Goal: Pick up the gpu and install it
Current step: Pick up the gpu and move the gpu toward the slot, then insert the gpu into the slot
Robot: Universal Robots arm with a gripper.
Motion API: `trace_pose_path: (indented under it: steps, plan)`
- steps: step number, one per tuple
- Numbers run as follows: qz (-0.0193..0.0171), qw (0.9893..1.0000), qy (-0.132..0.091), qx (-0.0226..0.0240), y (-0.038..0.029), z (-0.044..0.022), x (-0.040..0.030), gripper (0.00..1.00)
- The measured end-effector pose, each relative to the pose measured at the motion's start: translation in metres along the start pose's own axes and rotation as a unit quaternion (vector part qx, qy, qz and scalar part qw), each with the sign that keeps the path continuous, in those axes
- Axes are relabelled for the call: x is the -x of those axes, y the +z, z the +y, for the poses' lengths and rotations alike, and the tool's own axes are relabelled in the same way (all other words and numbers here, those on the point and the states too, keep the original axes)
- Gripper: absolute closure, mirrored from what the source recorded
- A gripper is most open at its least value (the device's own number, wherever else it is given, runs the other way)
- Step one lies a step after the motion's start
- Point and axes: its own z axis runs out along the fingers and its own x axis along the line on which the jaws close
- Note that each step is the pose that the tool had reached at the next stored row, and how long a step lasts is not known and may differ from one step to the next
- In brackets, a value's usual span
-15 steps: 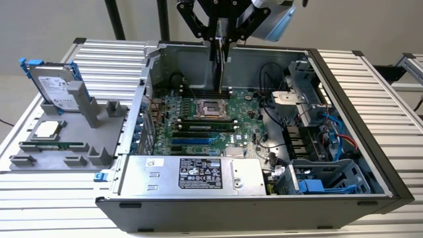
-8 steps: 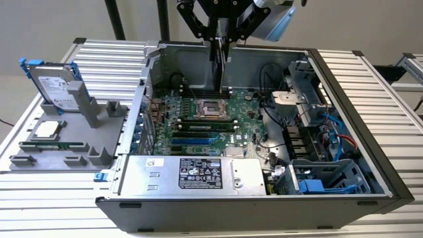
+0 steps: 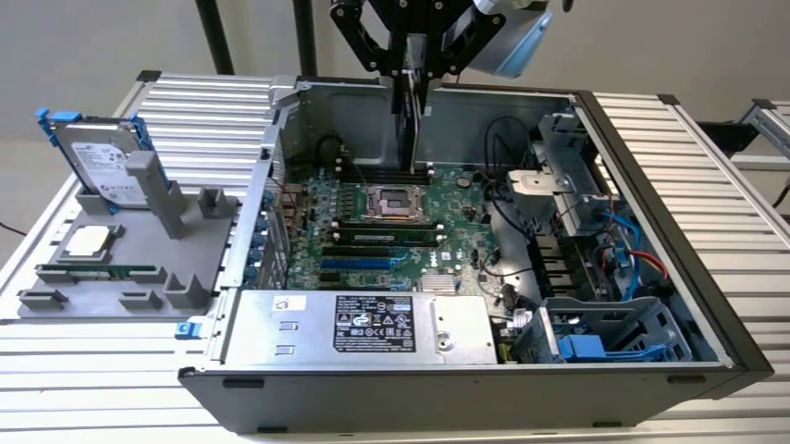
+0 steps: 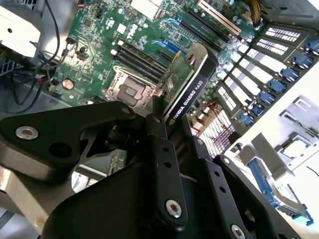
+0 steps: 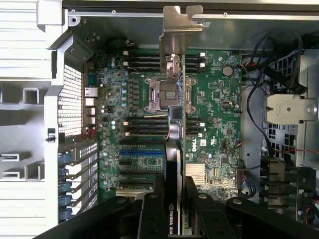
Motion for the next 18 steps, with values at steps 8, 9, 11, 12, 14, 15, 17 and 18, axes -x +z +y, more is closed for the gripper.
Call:
trace_pose_path:
  steps: [8, 9, 11, 12, 14, 15, 17, 18]
  plan:
    - [0.0001, 1.0000, -0.005, 0.0001, 0.0000, 0.0000, 0.0000, 1.00]
    - [0.0002, 1.0000, -0.007, 0.0001, 0.0000, 0.0000, 0.0000, 1.00]
    - [0.0003, 0.9999, -0.010, 0.0002, 0.0000, 0.0000, 0.0000, 1.00]
    - [0.0004, 0.9999, -0.012, 0.0002, 0.0000, 0.0000, 0.0000, 1.00]
    - [0.0005, 0.9999, -0.017, 0.0003, 0.0000, 0.0000, 0.0000, 1.00]
    - [0.0006, 0.9998, -0.019, 0.0003, 0.0000, 0.0000, 0.0000, 1.00]
    - [0.0007, 0.9997, -0.024, 0.0005, 0.0001, 0.0000, 0.0000, 1.00]
    - [0.0007, 0.9996, -0.027, 0.0005, 0.0001, 0.0000, 0.0000, 1.00]
